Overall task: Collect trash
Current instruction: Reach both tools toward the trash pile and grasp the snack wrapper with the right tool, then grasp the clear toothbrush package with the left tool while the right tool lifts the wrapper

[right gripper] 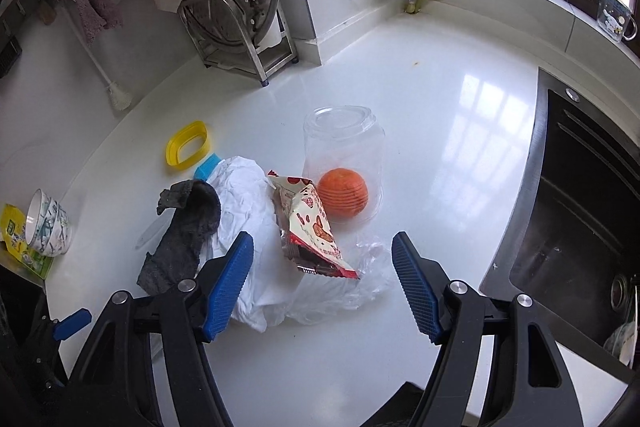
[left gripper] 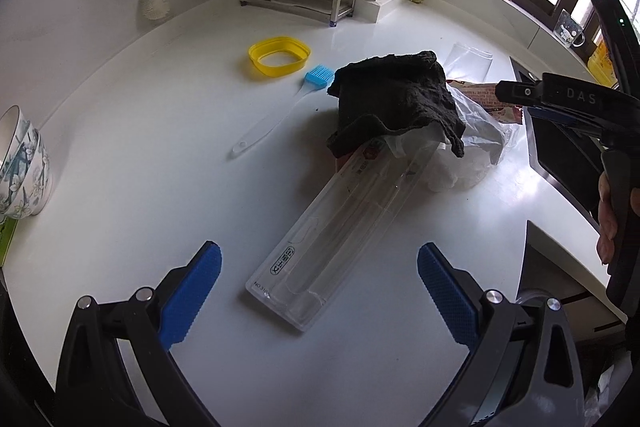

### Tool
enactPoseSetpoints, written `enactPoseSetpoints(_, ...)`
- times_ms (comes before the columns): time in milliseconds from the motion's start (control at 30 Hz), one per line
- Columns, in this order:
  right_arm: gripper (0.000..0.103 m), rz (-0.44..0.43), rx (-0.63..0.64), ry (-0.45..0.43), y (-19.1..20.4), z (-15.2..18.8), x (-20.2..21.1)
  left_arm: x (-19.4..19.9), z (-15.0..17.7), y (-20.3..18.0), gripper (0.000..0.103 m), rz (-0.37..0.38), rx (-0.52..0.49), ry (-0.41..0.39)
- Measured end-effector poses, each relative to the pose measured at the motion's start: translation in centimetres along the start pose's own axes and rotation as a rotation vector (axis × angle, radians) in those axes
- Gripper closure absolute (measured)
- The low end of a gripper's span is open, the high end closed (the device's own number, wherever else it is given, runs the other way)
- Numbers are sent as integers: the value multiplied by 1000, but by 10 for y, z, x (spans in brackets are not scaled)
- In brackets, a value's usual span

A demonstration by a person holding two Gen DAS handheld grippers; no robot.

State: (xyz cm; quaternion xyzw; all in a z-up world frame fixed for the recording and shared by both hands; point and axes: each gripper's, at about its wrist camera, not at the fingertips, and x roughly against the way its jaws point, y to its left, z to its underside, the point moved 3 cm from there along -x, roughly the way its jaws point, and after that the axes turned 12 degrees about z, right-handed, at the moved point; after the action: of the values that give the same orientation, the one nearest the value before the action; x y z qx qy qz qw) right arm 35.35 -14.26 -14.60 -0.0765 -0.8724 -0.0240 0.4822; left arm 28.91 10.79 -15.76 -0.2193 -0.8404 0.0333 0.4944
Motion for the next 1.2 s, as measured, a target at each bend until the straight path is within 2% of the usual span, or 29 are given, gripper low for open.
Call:
enactPoseSetpoints(33,34,4,8,1,1,0,-3,-2,-1,0,6,4,-4,3)
enactPoseSetpoints(200,50,-9,15,42,4,-2,-15,-17,-3,0,6,17,-3,34)
enactPoseSetpoints(400,77,0,68,51,11,-2,-21,-27,-7,-3,6,24,-31,29)
enactPoseSetpoints(533,78,-8,87,9,14,-4,-10,-32,-11,-3,6,22,-47,18)
enactPoseSetpoints(767,78,-41,38,-15,10,-6,4,-44,-15,-3,6,3,-72,25)
enactPoseSetpoints(900,78,-54,23,-25,9,-6,12,-46,-12,-7,7,1,-123,13)
enactPoseSetpoints(967,78,-59,14,-31,8,-5,15,-43,-10,-10,15,12,-149,-5)
enactPoseSetpoints(1000,79,-61,10,-33,7,-5,17,-42,-9,-11,27,13,-159,-4)
enactPoseSetpoints(1033,79,-63,6,-35,7,-5,18,-43,-8,-12,34,12,-167,6)
enactPoseSetpoints(1100,79,-63,1,-38,7,-5,20,-47,-6,-13,40,12,-177,25)
enactPoseSetpoints(1200,79,-66,-7,-39,5,-3,24,-47,-3,-14,42,11,-182,25)
